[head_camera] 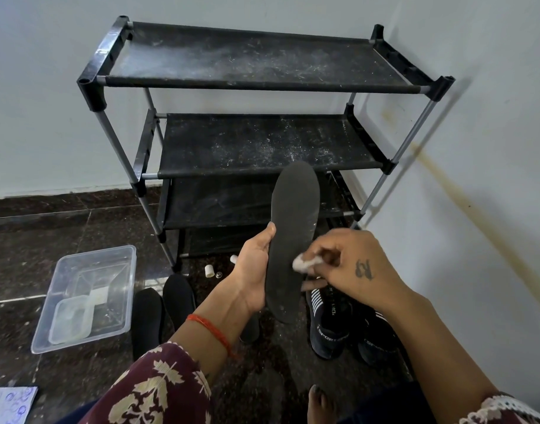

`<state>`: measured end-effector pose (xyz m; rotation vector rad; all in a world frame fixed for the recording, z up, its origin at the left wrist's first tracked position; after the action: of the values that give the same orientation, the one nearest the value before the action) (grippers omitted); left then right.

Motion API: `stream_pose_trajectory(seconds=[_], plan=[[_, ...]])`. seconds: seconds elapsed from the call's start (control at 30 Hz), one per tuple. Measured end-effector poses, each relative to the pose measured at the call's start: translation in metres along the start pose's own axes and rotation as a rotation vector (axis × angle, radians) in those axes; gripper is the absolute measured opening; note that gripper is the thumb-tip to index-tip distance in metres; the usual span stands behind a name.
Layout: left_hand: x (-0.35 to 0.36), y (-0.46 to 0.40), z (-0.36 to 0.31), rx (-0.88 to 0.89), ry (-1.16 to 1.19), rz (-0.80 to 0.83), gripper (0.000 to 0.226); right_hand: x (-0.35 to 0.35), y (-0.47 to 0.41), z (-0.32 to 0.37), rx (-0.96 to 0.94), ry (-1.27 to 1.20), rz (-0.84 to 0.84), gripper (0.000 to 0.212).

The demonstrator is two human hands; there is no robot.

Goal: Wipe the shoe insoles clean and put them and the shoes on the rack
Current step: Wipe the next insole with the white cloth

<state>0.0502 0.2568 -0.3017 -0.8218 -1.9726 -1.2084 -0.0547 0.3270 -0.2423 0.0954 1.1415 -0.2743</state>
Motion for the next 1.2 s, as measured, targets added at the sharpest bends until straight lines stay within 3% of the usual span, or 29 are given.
stream_pose_trajectory(seconds=[0.1,0.33,0.47,0.63,0.73,0.83,0.9,1.2], plan=[[0.002,0.001,0.001,-0.010,0.034,-0.014,0.056,0.004,-0.001,0.010,0.017,-0.148,-0.068,0.016],[-0.006,0.002,-0.008,0.041,0.096,-0.101,0.046,0.017,0.000,0.036,-0.133,-0.270,0.126,0.017],[-0.007,0.002,-0.007,0.019,0.108,-0.115,0.057,0.017,0.007,0.039,-0.172,-0.361,0.300,0.017],[-0.006,0.002,-0.007,0.015,0.087,-0.098,0.061,0.012,0.011,0.029,-0.164,-0.267,0.450,0.019],[-0.007,0.000,-0.008,0.020,0.079,-0.094,0.060,0.007,0.008,0.012,-0.083,-0.195,0.342,0.016],[-0.007,-0.002,-0.006,0.012,0.083,-0.056,0.059,-0.003,0.003,0.002,0.016,-0.072,0.006,0.014],[-0.004,-0.001,-0.004,0.001,0.090,-0.028,0.054,-0.003,0.001,0.005,0.053,-0.145,-0.101,0.011],[-0.008,-0.003,-0.007,0.066,0.117,-0.058,0.042,0.023,-0.002,0.032,-0.086,-0.164,0.099,0.018]])
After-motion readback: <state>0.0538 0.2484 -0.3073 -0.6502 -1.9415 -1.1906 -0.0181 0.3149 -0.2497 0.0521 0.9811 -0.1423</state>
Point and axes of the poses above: each hand's wrist, its own y-axis away from the middle knuckle, its own x-axis out of the palm, z = x × y, the point moved 4 cm from there along -y, towards the middle knuckle, and after that the axes turned 13 degrees about y, right-handed, at the moved point
